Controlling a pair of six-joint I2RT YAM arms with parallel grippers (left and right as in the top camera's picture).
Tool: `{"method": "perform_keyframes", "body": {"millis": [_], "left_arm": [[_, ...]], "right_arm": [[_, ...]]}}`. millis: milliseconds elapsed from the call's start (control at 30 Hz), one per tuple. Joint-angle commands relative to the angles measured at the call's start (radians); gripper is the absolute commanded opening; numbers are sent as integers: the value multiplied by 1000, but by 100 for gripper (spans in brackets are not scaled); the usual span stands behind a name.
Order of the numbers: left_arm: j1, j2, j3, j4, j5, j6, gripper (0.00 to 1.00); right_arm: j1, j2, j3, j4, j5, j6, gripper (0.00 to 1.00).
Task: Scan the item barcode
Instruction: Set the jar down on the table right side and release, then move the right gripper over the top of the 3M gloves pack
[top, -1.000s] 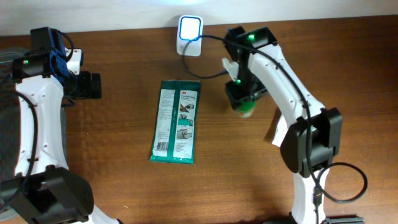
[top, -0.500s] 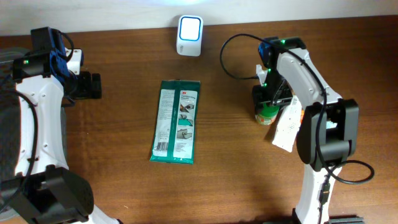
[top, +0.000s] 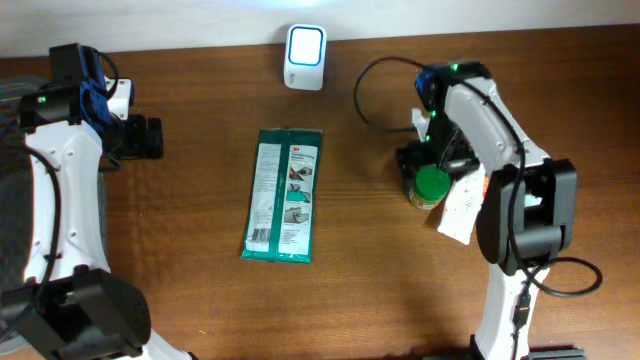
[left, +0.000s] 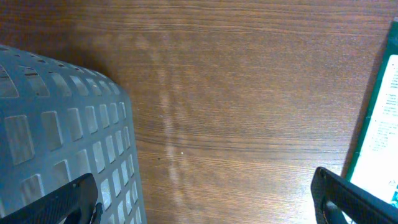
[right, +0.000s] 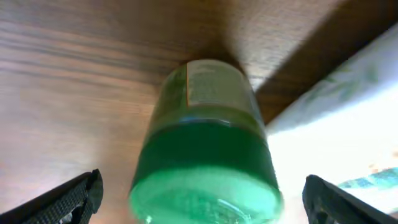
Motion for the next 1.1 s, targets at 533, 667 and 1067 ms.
{"method": "perform_keyframes", "body": {"millis": [533, 667, 1067], "left_arm": [[3, -21, -1, -1, -7, 10, 99], [3, -21, -1, -1, -7, 10, 99], [3, -21, -1, -1, -7, 10, 99]], "right_arm": [[267, -2, 150, 207, -531, 81, 69], [325, -2, 42, 291, -509, 110, 68], [310, -3, 18, 244, -453, 105, 69]]}}
